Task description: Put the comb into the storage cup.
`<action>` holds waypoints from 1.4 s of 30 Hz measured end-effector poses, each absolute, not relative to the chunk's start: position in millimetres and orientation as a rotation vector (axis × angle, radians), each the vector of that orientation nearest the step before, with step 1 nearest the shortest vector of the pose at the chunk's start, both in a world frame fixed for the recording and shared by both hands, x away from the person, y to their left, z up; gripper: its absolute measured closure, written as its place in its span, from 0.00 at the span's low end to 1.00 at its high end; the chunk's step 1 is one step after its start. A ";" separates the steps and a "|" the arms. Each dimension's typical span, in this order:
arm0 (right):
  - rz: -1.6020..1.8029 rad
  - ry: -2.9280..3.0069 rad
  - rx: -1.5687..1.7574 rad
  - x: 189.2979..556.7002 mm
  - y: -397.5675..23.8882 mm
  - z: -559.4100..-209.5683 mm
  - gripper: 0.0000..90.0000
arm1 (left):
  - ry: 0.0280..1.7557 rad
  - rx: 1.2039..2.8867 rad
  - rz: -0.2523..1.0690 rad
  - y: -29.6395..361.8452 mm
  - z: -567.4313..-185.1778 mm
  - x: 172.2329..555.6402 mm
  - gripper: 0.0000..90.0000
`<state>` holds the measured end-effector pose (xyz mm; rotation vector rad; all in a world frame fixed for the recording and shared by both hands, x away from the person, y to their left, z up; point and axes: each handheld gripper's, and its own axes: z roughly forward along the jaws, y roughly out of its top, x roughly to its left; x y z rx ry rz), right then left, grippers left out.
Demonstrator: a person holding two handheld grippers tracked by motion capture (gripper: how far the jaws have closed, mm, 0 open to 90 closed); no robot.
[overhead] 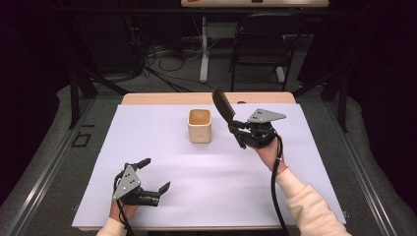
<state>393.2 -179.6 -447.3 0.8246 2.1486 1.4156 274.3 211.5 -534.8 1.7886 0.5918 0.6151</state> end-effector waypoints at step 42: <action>1.462 2.089 0.808 422.5 -153.2 -437.0 0.81 | 0.599 1.788 0.608 212.7 -536.3 275.6 0.01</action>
